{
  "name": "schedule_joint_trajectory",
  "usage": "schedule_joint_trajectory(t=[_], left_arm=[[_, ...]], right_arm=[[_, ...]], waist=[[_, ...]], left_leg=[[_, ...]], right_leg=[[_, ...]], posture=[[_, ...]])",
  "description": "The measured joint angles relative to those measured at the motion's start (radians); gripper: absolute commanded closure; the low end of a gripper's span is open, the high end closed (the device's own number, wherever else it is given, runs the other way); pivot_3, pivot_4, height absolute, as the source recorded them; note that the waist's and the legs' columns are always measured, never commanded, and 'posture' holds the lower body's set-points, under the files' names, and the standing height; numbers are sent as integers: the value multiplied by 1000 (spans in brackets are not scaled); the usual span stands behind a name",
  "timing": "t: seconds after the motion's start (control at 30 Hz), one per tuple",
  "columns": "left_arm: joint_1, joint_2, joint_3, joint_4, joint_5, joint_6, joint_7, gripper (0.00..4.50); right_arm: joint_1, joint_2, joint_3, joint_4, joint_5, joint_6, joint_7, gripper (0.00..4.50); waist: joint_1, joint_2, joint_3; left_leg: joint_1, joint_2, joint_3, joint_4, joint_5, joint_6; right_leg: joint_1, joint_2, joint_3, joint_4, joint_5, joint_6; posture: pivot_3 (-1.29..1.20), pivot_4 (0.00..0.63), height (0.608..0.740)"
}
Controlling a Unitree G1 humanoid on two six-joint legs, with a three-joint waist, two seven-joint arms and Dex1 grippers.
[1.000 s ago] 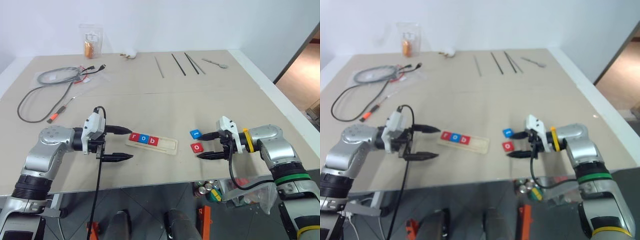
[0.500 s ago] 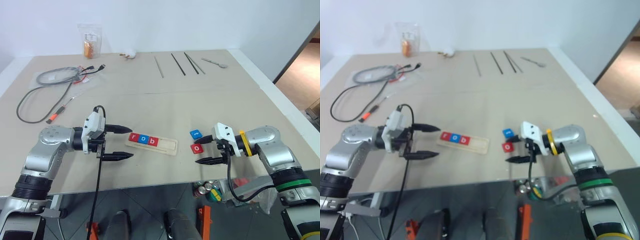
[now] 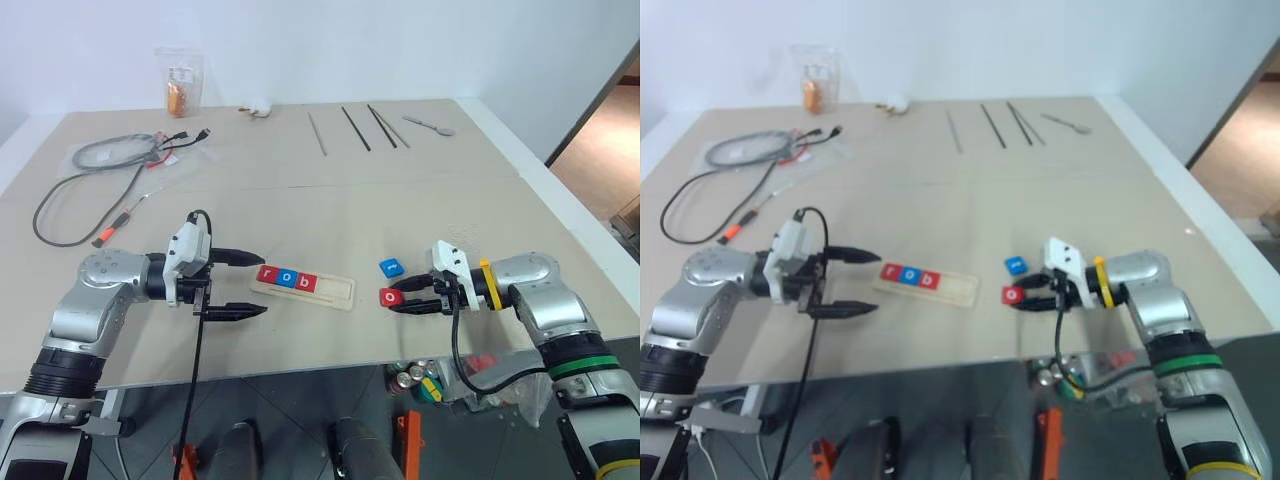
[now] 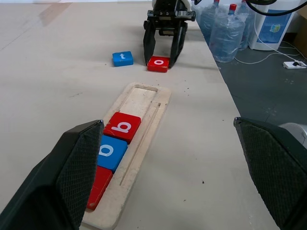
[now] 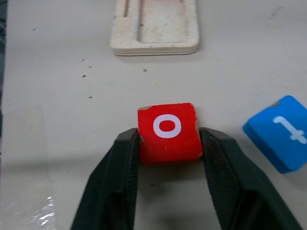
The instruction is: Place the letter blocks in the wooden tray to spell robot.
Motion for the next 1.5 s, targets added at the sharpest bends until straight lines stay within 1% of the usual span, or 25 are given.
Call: schedule_joint_trajectory(t=[0.2,0.27,0.3,0.37,0.47,0.5,0.53,0.57,0.8,0.93,1.17,1.5], left_arm=[[0,0,0,0,0,0,0,0],[0,3,0,10,3,-10,-2,0],[0,3,0,10,3,-10,-2,0],[0,3,0,11,9,-16,-2,0],[2,3,2,13,9,-25,0,0],[4,3,2,16,9,-28,6,0],[9,2,2,16,9,-30,6,0],[12,2,2,16,9,-30,6,0],[12,1,2,16,9,-30,4,0],[11,0,1,17,9,-30,3,0],[10,0,0,19,9,-30,-3,0],[8,0,0,19,9,-28,-13,0]], right_arm=[[-5,0,-8,-12,19,28,-16,2542],[-6,6,-13,-120,53,127,-42,2542],[-6,6,-13,-123,54,129,-43,2542],[-14,9,-14,-238,91,193,-58,2542],[-4,0,-15,-310,106,217,-59,2542],[17,-24,-15,-346,117,234,-57,2542],[39,-54,-15,-330,103,232,-59,2542],[42,-64,-15,-320,98,231,-59,2542],[45,-95,-40,-272,98,219,-64,2542],[55,-93,-41,-252,97,208,-71,2542],[70,-54,-36,-175,76,182,-104,2542],[65,-37,-36,-136,74,169,-107,2542]], waist=[[0,0,0],[-1,1,0],[-2,1,0],[-1,0,0],[3,0,0],[9,0,0],[22,0,0],[22,0,0],[23,0,0],[22,0,0],[22,0,0],[22,0,0]], left_leg=[[0,0,0,0,0,0],[-1,0,0,-1,0,0],[-1,0,0,-2,0,0],[-1,0,0,-2,0,0],[-1,0,0,-2,0,0],[-1,0,0,-1,0,0],[-1,-1,2,-1,0,0],[-1,-1,3,-1,0,0],[-1,0,3,-1,0,0],[-1,0,3,-1,0,0],[-1,-1,3,-1,0,0],[-1,0,3,-1,0,0]], right_leg=[[0,0,0,0,0,0],[-2,0,1,1,0,0],[-2,0,1,1,0,0],[-2,1,0,1,0,0],[-2,1,0,1,-1,0],[-1,0,1,0,-1,0],[-2,-2,1,0,-1,0],[-2,-2,1,0,-1,0],[-2,-1,1,0,-1,0],[-2,-1,1,0,-1,0],[-2,-1,1,0,-1,0],[-2,-1,1,0,-1,0]], posture=[[0,150,740],[0,150,740],[0,150,740],[0,150,740],[0,150,740],[0,150,740],[0,150,740],[0,150,740],[0,150,740],[0,150,740],[0,150,740],[0,150,740]])
